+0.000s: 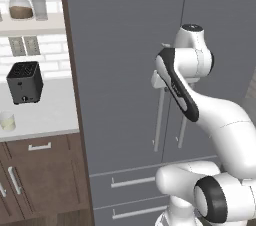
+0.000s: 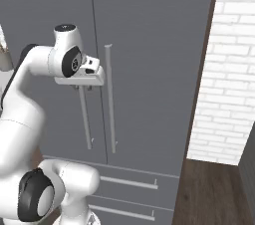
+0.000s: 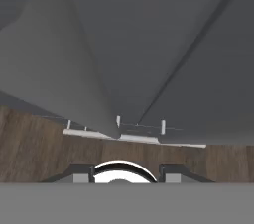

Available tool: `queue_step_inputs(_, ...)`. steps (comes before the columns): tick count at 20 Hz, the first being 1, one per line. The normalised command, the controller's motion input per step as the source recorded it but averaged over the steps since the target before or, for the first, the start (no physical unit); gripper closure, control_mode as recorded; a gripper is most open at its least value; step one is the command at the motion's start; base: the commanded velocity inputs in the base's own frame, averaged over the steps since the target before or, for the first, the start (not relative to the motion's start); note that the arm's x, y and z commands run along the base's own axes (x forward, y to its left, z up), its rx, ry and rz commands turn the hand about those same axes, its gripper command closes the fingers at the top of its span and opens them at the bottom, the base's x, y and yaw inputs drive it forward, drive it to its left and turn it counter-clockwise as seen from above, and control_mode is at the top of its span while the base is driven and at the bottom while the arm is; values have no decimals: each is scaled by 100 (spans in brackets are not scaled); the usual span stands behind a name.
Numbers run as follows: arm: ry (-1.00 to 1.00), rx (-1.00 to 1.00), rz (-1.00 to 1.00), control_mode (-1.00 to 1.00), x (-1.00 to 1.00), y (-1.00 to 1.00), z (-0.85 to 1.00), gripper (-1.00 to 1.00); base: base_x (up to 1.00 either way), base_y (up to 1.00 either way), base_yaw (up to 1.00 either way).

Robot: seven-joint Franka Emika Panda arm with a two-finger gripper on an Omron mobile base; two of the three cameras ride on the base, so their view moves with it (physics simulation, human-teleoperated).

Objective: Grab a lemon wedge from the fridge and one ice cube from the ice bowl, and put them in the glass of lemonade.

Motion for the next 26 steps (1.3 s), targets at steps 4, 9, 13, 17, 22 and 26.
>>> queue_step_inputs(4,-2,0,0,-100,-25,-4,0,-100,0,0,0)
queue_step_inputs(9,-2,0,-1,-100,-26,-5,0,-100,0,0,0)
queue_step_inputs(13,-8,0,0,-100,-46,0,0,-100,0,0,0)
queue_step_inputs(17,-21,0,0,-100,-82,0,0,-100,0,0,0)
queue_step_inputs(22,-16,-5,0,-100,-67,24,-22,-100,0,0,0)
queue_step_inputs(26,-14,-5,0,-100,-75,16,-25,-100,0,0,0)
